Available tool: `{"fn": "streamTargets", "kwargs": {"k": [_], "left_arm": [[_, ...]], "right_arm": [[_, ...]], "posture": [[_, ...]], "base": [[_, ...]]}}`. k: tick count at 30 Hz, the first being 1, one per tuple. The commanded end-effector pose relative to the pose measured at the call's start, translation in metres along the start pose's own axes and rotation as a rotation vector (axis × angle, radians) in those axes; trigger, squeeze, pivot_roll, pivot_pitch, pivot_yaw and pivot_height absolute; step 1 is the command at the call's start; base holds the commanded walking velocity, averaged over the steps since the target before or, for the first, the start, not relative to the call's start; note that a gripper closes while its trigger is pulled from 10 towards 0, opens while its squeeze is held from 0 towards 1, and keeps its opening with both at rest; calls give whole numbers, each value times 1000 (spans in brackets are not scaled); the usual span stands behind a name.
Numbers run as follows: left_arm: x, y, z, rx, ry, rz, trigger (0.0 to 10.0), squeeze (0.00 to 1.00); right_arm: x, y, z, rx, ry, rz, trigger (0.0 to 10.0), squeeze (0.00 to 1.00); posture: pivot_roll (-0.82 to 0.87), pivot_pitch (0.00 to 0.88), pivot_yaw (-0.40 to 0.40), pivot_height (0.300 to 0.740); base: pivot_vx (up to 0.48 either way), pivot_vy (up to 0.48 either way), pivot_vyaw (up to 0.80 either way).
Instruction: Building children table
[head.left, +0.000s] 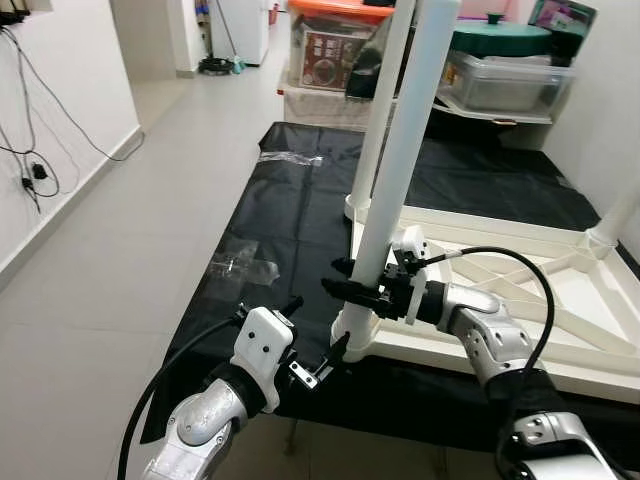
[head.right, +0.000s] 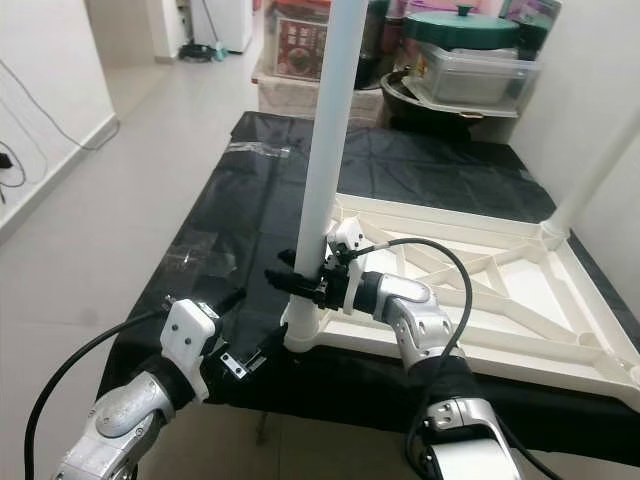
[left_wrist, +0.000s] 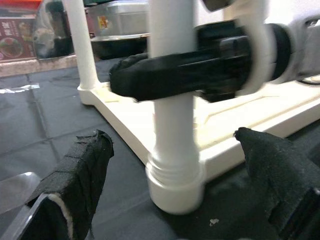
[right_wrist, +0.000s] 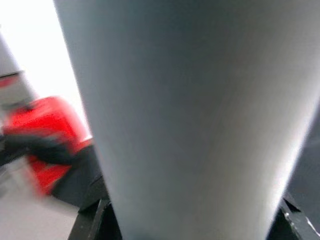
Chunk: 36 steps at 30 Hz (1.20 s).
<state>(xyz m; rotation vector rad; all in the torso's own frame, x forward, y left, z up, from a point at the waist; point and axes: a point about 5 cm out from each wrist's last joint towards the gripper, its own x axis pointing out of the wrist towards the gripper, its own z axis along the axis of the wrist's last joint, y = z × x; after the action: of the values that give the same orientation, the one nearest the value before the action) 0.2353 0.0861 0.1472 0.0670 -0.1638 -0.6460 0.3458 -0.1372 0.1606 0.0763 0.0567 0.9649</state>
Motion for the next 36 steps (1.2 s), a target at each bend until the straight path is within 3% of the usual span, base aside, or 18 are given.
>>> {"fn": "streamTargets", "kwargs": {"k": [1, 2, 7, 8, 9, 10, 12, 14, 17, 20, 21, 23, 24, 27, 28, 31, 35, 36], "left_arm": [[0, -1, -5, 6, 21, -7, 10000, 0], [0, -1, -6, 6, 21, -7, 10000, 0], [0, -1, -6, 6, 21, -8, 10000, 0], [0, -1, -6, 5, 22, -8, 10000, 0], [0, -1, -6, 5, 22, -8, 10000, 0], [1, -1, -7, 4, 23, -11, 10000, 0], [1, -1, -7, 3, 24, -13, 10000, 0], [1, -1, -7, 3, 24, -13, 10000, 0], [3, -2, -9, 1, 24, -14, 10000, 0], [4, -2, -9, 0, 23, -13, 10000, 0], [4, -1, -10, -1, 22, -11, 10000, 0], [4, -1, -10, -1, 22, -10, 10000, 0], [5, -1, -11, -3, 21, -9, 10000, 0], [6, -1, -11, -4, 21, -11, 10000, 0], [6, -1, -12, -5, 20, -13, 10000, 0], [7, -1, -13, -6, 20, -18, 10000, 0], [10, -2, -15, -8, 18, -24, 10000, 0], [10, -2, -15, -8, 18, -24, 10000, 0]], "right_arm": [[-9, -17, -9, 33, 18, -214, 0, 0], [-13, -23, -8, 3, 7, -344, 0, 0], [-20, -29, -7, -9, -18, -535, 0, 0], [-30, -32, -7, -4, -27, -738, 0, 0], [-30, -32, -7, -4, -27, -738, 0, 0], [-56, -31, -11, 31, -49, -1149, 0, 0], [-64, -25, -12, 54, -70, -1275, 0, 0], [-64, -25, -12, 54, -70, -1275, 0, 0], [-58, -5, -16, 117, -127, -1421, 0, 0], [-52, -2, -18, 131, -129, -1418, 0, 0], [-44, 0, -19, 155, -153, -1355, 10000, 0], [-37, 1, -20, 167, -171, -1312, 10000, 0], [-28, 3, -19, 187, -195, -1205, 10000, 1000], [-30, 0, -18, 167, -202, -1178, 10000, 1000], [-32, -3, -16, 204, -221, -1116, 10000, 0], [-33, -8, -12, 238, -228, -937, 10000, 0], [-40, 2, -17, 163, -58, -420, 10000, 0], [-40, 2, -17, 163, -58, -420, 10000, 0]], "posture": [[146, 0, -100, 740], [141, 0, -97, 740], [134, 0, -90, 740], [124, 0, -87, 740], [124, 0, -87, 740], [119, 0, -86, 740], [116, 0, -87, 740], [116, 0, -87, 740], [117, 0, -85, 740], [117, 0, -81, 740], [116, 0, -82, 740], [116, 0, -82, 740], [112, 0, -83, 740], [108, 0, -81, 740], [107, 0, -81, 740], [104, 0, -80, 740], [99, 0, -75, 740], [99, 0, -75, 740]], "base": [[0, 0, 0], [0, 0, 0], [0, 0, 0], [0, 0, 0], [0, 0, 0], [0, 0, 0], [0, 0, 0], [0, 0, 0], [0, 0, 0], [0, 0, 0], [0, 0, 0], [0, 0, 0], [0, 0, 0], [0, 0, 0], [0, 0, 0], [0, 0, 0], [0, 0, 0], [0, 0, 0]]}}
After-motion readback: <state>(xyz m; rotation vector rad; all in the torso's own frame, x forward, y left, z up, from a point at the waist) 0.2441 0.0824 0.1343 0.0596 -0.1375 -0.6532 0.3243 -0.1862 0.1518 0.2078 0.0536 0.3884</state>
